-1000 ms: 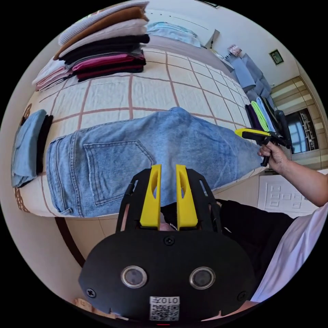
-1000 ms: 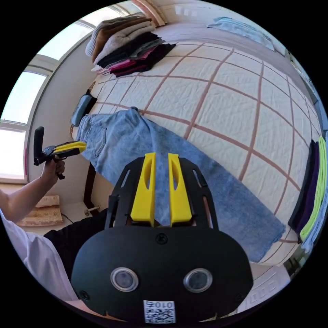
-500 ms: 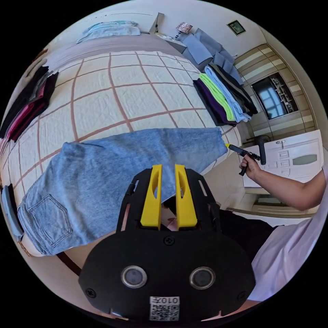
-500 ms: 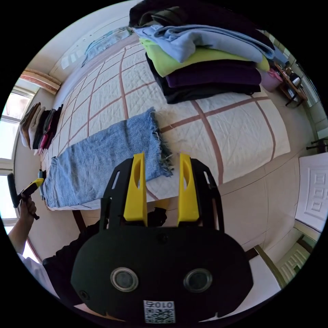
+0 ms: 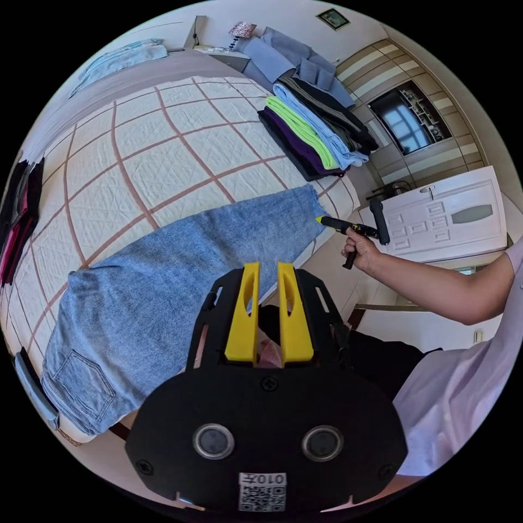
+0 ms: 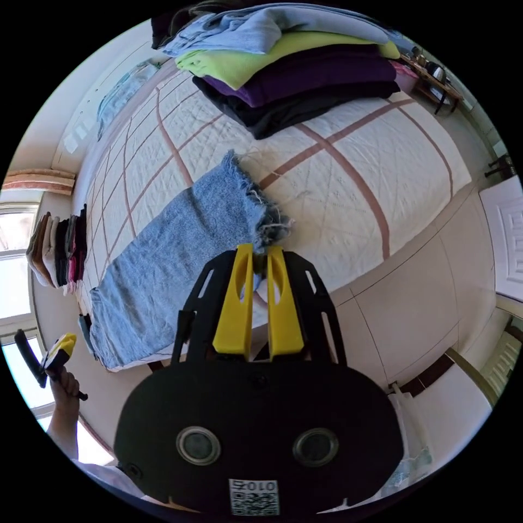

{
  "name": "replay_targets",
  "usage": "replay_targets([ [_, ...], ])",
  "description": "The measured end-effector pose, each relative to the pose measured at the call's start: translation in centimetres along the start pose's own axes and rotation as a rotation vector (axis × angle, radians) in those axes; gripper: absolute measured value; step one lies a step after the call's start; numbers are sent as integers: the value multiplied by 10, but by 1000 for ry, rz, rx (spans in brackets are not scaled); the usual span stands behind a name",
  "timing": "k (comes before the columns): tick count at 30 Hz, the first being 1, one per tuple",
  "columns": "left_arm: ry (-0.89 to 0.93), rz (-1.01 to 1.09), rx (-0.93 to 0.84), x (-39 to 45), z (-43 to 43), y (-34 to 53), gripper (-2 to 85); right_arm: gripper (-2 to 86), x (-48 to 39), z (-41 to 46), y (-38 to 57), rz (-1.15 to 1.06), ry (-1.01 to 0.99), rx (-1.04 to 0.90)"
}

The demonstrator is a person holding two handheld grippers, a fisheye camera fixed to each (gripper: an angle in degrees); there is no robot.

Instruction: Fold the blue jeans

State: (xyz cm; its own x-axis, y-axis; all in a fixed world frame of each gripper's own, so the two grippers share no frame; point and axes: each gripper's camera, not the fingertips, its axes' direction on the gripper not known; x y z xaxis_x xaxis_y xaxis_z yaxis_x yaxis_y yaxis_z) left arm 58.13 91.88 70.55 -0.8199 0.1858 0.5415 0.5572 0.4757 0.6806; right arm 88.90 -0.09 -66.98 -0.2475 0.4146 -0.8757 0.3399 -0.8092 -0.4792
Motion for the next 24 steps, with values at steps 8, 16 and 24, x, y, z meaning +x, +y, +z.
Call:
replay_targets([
  [8, 23, -71, 40, -64, -27, 73, 54, 48, -77, -63, -4, -116, 20, 55],
  [16, -10, -175, 125, -152, -71, 170, 54, 49, -350, -118, 67, -737, -16, 89],
  [24, -41, -370, 199, -231, -70, 272, 54, 51, -544, 34, 118, -1061, 126, -231],
])
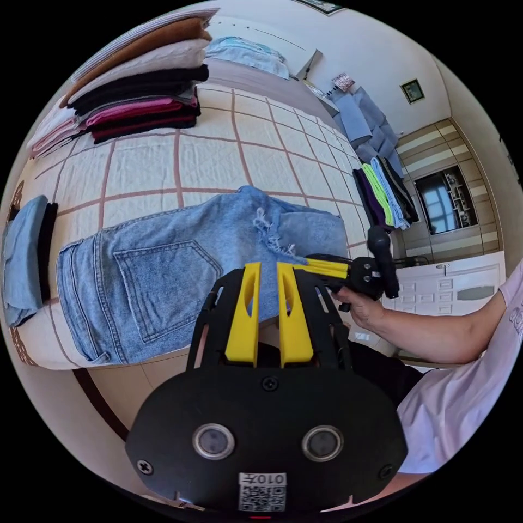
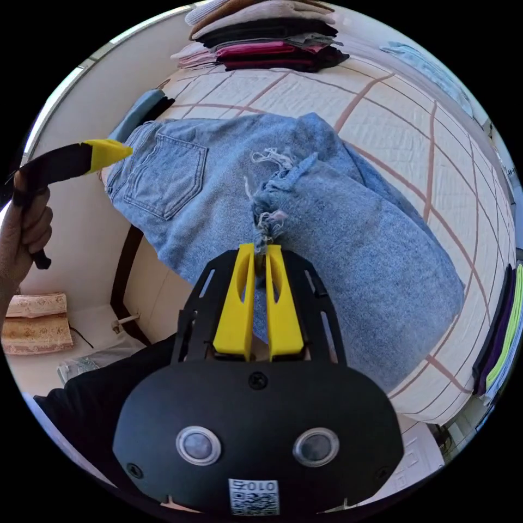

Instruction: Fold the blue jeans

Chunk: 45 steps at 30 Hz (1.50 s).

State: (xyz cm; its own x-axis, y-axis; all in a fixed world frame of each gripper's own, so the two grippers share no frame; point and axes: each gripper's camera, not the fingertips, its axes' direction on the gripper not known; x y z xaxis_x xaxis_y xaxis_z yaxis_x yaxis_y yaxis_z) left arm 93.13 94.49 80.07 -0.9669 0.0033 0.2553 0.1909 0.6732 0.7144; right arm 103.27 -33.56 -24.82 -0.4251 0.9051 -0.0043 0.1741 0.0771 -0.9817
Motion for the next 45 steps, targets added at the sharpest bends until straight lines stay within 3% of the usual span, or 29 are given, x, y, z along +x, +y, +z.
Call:
replay_targets([
  [5, 41, -49, 2, -37, 21, 50, 56, 51, 7, -54, -27, -18, -14, 1],
  [9, 71, -87, 17, -48, 33, 83, 58, 53, -13, -115, -39, -155, 90, 48],
  [13, 68, -132, 68, -53, 38, 117, 61, 71, -20, -116, -58, -223, 144, -7],
  [18, 48, -154, 68, -60, 46, 160, 69, 114, -9, -143, -78, -317, -77, -68],
  [21, -7, -220, 88, -70, 40, 205, 79, 75, 3, -206, -72, -326, -250, 76],
  [23, -103, -335, 154, -85, 23, 251, 93, 62, 10, -231, -69, -309, -198, 151],
  [27, -250, -581, 364, -122, -21, 330, 124, 50, 32, -230, -94, -285, -57, 91],
  [31, -152, -840, 552, -184, -31, 408, 150, 36, 49, -206, -131, -256, -31, -122],
  [34, -46, -924, 610, -216, -14, 436, 157, 30, 48, -255, -139, -216, -30, 46],
  [40, 135, -986, 630, -242, 28, 441, 151, 27, 36, -297, -155, -250, 4, 31],
  [42, 73, -959, 558, -233, 33, 429, 142, 26, 35, -301, -166, -266, -5, 0],
  [45, -252, -870, 393, -195, 21, 398, 119, 26, 33, -309, -180, -298, 5, -9],
])
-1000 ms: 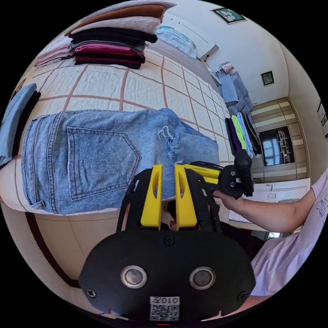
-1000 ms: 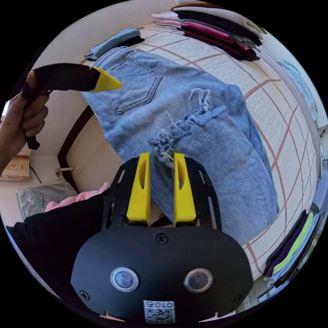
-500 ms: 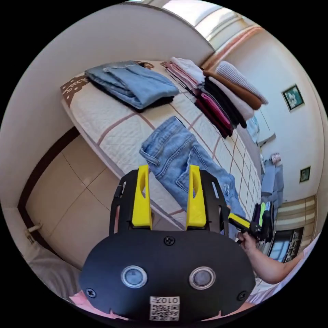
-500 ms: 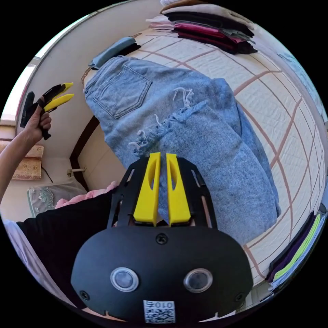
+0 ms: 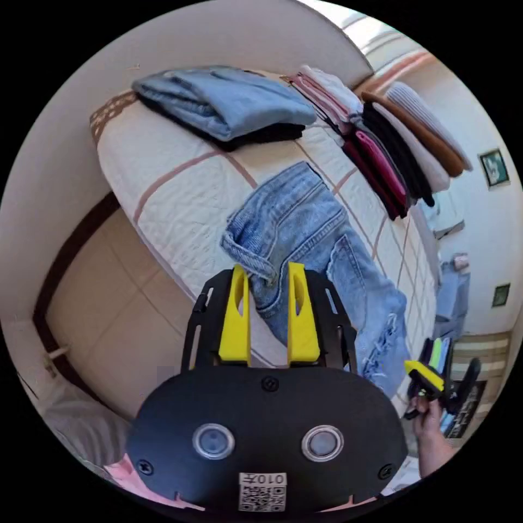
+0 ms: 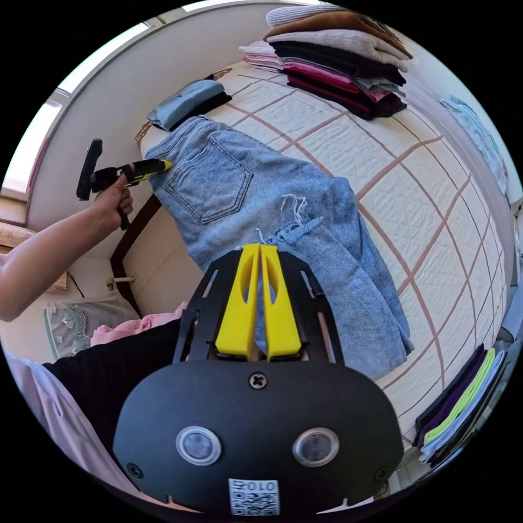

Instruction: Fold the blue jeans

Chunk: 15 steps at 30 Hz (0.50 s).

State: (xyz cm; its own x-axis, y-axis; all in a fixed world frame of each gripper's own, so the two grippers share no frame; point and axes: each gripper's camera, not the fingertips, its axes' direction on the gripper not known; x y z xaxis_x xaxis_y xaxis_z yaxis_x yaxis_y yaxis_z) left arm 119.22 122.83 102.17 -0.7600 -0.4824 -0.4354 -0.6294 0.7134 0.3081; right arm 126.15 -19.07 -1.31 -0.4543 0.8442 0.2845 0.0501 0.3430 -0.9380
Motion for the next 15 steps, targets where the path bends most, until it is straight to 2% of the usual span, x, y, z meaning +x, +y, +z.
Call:
replay_targets([
  [2, -189, 206, 37, 46, -17, 7, 114, 26, -1, -6, -8, -27, 14, -3],
  [5, -296, 362, 56, 82, -23, 21, 131, 26, -1, -8, -18, -66, 19, -18],
  [9, -361, 461, 16, 96, -15, 27, 151, 25, 1, 2, -28, -93, 12, -48],
  [12, -218, 365, 24, 70, -17, 21, 157, 26, 1, 11, -32, -103, 3, -62],
  [15, 30, 169, 38, 15, -16, 11, 154, 26, 3, 19, -33, -104, -5, -64],
])
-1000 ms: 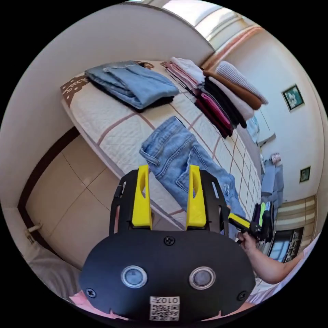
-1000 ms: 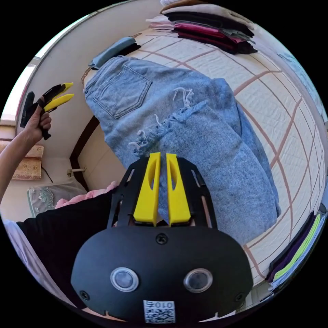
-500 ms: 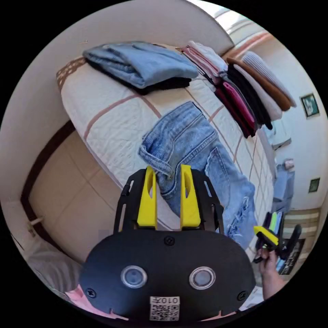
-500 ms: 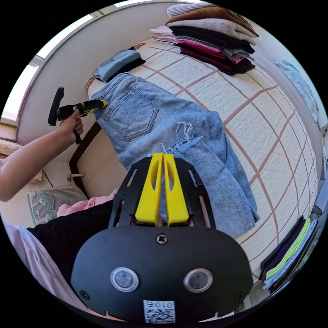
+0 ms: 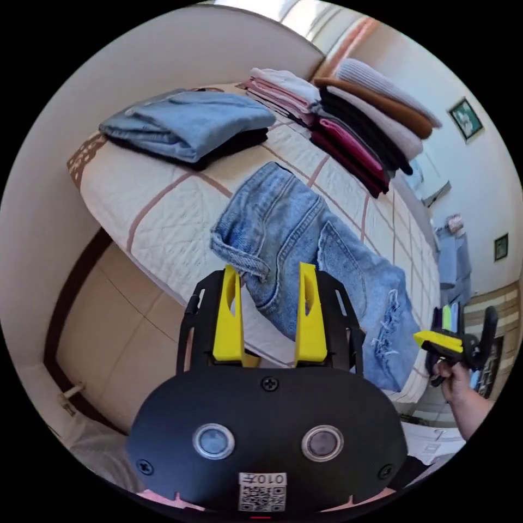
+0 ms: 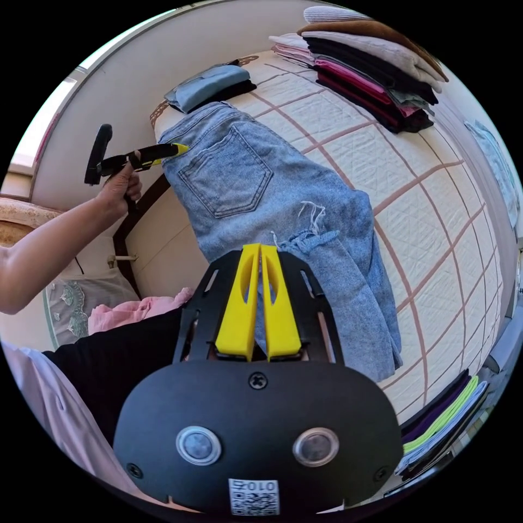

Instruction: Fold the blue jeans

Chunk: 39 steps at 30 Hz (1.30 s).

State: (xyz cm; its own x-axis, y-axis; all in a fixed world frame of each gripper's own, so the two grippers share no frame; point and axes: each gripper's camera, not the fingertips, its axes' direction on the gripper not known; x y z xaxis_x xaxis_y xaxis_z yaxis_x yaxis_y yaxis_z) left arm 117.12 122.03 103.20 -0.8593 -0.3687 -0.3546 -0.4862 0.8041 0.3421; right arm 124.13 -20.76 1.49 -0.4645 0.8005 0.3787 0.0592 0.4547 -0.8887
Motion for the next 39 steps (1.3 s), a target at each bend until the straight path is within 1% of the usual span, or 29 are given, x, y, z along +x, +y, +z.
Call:
replay_targets([
  [2, 226, -154, 17, -44, 10, 1, 146, 25, 2, 6, 1, 4, -12, 5],
  [5, 313, -193, 21, -60, 22, -4, 129, 26, 8, 21, 7, 16, -21, -5],
  [6, 318, -185, 24, -59, 22, -7, 126, 26, 11, 28, 11, 25, -13, -13],
  [9, 209, -133, -16, -31, 16, -26, 112, 25, 20, 43, 26, 70, -1, -18],
  [12, 172, -36, 58, 16, -13, -32, 103, 26, 37, 54, 47, 131, -25, 5],
  [15, 86, 143, 102, 96, -53, -39, 98, 28, 59, 65, 73, 211, -48, 44],
  [17, 57, 383, 124, 188, -83, -41, 97, 28, 76, 71, 93, 273, -74, 79],
  [18, 57, 454, 126, 214, -89, -40, 97, 29, 89, 75, 109, 319, -95, 103],
  [20, 73, 752, 119, 321, -107, -24, 101, 29, 110, 82, 136, 391, -137, 154],
  [21, 81, 829, 117, 348, -109, -17, 102, 30, 125, 87, 156, 438, -177, 193],
  [22, 108, 973, 106, 396, -109, 0, 105, 31, 133, 90, 167, 464, -195, 211],
  [23, 148, 1078, 68, 439, -101, 18, 108, 32, 149, 98, 190, 518, -224, 246],
  [24, 176, 1109, 39, 458, -94, 26, 111, 33, 163, 108, 213, 571, -238, 268],
  [26, 260, 1207, -158, 517, -37, 62, 122, 36, 182, 131, 245, 653, -215, 248],
  [27, 249, 1216, -228, 528, -19, 69, 125, 44, 193, 151, 263, 690, -213, 204],
  [28, 242, 1176, -342, 540, 9, 74, 128, 48, 197, 161, 270, 705, -221, 183],
  [29, 294, 1102, -384, 543, 22, 69, 131, 57, 203, 179, 283, 722, -254, 163],
  [31, 344, 984, -397, 539, 25, 52, 133, 68, 204, 199, 294, 719, -298, 176],
  [33, 326, 890, -368, 527, 22, 32, 133, 76, 196, 225, 294, 693, -337, 209],
  [35, 220, 780, -349, 501, 21, 1, 133, 77, 189, 244, 285, 677, -356, 236],
  [37, 137, 756, -332, 486, 23, -21, 134, 73, 182, 266, 269, 676, -342, 227],
  [38, 84, 753, -347, 479, 29, -34, 135, 71, 179, 284, 257, 694, -309, 205],
  [39, 68, 754, -361, 477, 33, -40, 135, 69, 177, 305, 247, 721, -291, 185],
])
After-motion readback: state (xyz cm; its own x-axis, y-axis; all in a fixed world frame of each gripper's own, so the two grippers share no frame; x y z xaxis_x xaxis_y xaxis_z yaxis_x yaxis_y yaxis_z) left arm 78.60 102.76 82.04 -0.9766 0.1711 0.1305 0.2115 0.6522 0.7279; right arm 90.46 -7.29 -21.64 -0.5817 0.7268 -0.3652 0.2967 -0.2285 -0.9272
